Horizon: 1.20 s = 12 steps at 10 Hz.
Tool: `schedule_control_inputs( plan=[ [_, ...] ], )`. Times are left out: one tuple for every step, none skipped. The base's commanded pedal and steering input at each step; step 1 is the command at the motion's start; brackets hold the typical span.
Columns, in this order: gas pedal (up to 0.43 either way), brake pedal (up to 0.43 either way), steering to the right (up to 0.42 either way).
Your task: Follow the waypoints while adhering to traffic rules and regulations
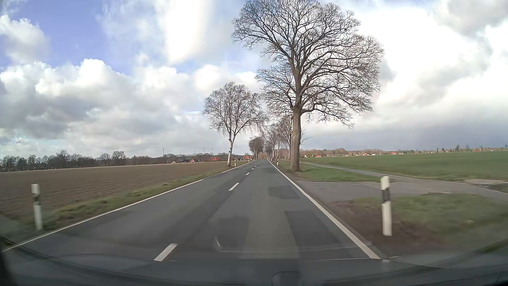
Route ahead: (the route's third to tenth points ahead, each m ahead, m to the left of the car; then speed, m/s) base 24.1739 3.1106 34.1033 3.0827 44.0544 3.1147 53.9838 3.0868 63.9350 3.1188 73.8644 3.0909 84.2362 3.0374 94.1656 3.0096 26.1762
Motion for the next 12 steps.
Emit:
schedule_control_inputs(
  plan=[
    [0.350, 0.000, -0.002],
    [0.350, 0.000, -0.003],
    [0.350, 0.000, -0.003],
    [0.350, 0.000, -0.003],
    [0.350, 0.000, -0.003],
    [0.350, 0.000, -0.003],
    [0.350, 0.000, -0.003],
    [0.350, 0.000, -0.003],
    [0.350, 0.000, -0.003],
    [0.350, 0.000, -0.003],
    [0.331, 0.000, -0.003],
    [0.311, 0.000, -0.003]
  ],
)
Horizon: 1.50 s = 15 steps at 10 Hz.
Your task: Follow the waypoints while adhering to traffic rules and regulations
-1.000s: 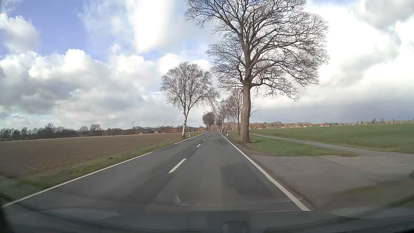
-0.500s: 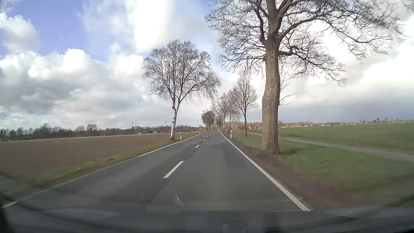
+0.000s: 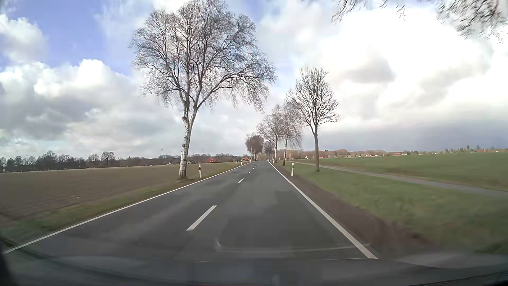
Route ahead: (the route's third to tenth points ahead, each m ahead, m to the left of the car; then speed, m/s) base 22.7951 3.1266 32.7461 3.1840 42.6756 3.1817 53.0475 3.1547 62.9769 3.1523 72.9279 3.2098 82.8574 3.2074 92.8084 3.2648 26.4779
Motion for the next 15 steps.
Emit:
schedule_control_inputs(
  plan=[
    [0.311, 0.000, -0.003],
    [0.287, 0.000, -0.003],
    [0.280, 0.000, -0.004],
    [0.280, 0.000, -0.004],
    [0.268, 0.000, -0.005],
    [0.268, 0.000, -0.005],
    [0.268, 0.000, -0.005],
    [0.268, 0.000, -0.005],
    [0.268, 0.000, -0.005],
    [0.268, 0.000, -0.004],
    [0.268, 0.000, -0.004],
    [0.260, 0.000, -0.004],
    [0.260, 0.000, -0.004],
    [0.248, 0.000, -0.004],
    [0.248, 0.000, -0.004]
  ],
)
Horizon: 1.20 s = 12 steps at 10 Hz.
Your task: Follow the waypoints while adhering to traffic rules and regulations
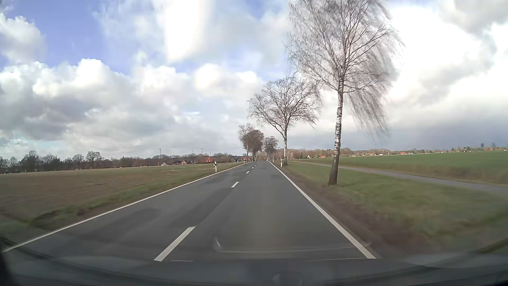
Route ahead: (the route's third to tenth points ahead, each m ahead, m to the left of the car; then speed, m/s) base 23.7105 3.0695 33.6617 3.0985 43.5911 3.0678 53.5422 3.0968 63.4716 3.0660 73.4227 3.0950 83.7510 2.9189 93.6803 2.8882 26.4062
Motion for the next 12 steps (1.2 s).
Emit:
schedule_control_inputs(
  plan=[
    [0.248, 0.000, -0.004],
    [0.248, 0.000, -0.004],
    [0.248, 0.000, -0.004],
    [0.248, 0.000, -0.003],
    [0.248, 0.000, -0.003],
    [0.260, 0.000, -0.003],
    [0.260, 0.000, -0.003],
    [0.260, 0.000, -0.003],
    [0.260, 0.000, -0.003],
    [0.260, 0.000, -0.002],
    [0.268, 0.000, -0.002],
    [0.268, 0.000, -0.002]
  ],
)
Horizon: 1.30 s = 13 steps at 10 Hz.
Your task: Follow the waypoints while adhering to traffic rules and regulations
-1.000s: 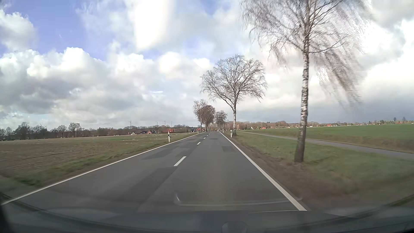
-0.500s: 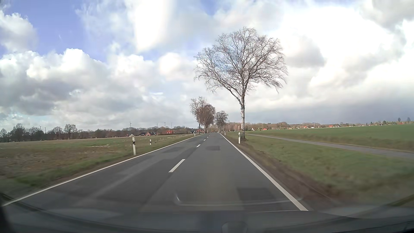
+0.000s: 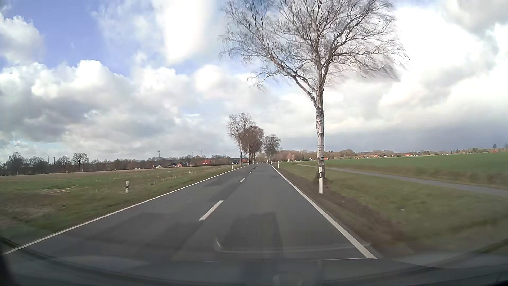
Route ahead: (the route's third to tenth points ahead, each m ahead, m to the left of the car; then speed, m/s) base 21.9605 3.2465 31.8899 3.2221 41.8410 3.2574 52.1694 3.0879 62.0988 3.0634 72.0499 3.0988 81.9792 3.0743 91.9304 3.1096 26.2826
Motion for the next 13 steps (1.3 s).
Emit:
schedule_control_inputs(
  plan=[
    [0.268, 0.000, -0.003],
    [0.268, 0.000, -0.003],
    [0.268, 0.000, -0.003],
    [0.268, 0.000, -0.003],
    [0.268, 0.000, -0.005],
    [0.268, 0.000, -0.005],
    [0.268, 0.000, -0.005],
    [0.268, 0.000, -0.005],
    [0.268, 0.000, -0.005],
    [0.268, 0.000, -0.005],
    [0.268, 0.000, -0.004],
    [0.268, 0.000, -0.003],
    [0.268, 0.000, -0.003]
  ],
)
